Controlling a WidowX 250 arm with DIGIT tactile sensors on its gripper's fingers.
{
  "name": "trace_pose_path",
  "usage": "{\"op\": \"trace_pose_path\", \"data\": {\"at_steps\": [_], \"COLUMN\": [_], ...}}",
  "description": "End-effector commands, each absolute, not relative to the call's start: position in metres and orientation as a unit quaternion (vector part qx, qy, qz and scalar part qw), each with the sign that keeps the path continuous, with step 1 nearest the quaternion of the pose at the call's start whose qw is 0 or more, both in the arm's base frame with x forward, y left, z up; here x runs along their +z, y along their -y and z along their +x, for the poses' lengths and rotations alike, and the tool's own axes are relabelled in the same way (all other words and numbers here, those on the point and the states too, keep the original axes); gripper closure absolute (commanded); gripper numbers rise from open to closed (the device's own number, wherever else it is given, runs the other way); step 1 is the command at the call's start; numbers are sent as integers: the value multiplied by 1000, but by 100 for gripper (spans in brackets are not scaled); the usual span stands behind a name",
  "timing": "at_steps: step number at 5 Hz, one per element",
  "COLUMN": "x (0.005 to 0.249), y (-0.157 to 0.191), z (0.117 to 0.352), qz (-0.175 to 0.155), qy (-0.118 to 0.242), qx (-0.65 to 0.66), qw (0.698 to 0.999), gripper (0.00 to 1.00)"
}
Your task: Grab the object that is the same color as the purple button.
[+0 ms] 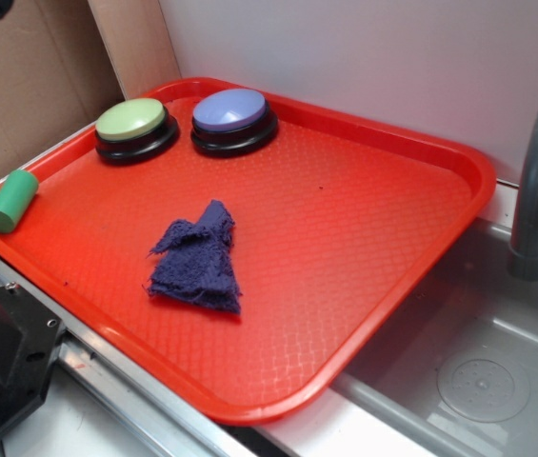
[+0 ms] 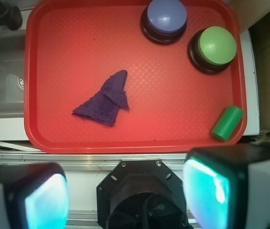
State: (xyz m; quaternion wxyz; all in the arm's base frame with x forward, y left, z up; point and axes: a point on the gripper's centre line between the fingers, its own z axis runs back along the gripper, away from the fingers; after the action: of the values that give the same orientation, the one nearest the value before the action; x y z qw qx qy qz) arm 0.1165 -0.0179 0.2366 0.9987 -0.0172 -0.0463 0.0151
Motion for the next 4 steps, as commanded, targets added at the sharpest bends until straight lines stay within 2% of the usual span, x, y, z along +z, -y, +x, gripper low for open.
{"op": "trace_pose_path", "data": {"at_steps": [1,3,4], "x": [237,187,161], "y": [18,29,29], "z": [117,140,154], "qz": [-17,-58,-64], "qy": [46,64,70], "qx": [15,139,201], "qw": [999,986,975], "gripper": [0,0,0]}}
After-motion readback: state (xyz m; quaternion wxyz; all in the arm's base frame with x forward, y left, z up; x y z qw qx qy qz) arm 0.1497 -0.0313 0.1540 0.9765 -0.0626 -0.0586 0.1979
